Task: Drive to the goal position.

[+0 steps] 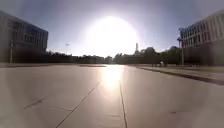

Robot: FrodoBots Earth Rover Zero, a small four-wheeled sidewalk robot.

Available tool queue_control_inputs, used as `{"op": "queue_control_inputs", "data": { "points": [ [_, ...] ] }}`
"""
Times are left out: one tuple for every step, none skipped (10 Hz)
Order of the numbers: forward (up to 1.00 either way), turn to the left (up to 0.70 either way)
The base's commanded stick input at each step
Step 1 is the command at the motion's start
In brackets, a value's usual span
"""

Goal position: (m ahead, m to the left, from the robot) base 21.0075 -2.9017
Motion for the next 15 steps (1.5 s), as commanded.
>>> {"op": "queue_control_inputs", "data": {
  "points": [
    [0.7,0.0],
    [0.7,0.0],
    [0.7,0.0],
    [0.7,0.0],
    [0.7,0.0],
    [0.7,0.0],
    [0.7,0.0],
    [0.7,0.0],
    [0.7,0.0],
    [0.7,0.0],
    [0.7,0.0],
    [0.7,0.0],
    [0.7,0.0],
    [0.7,-0.21],
    [0.7,-0.35]
  ]
}}
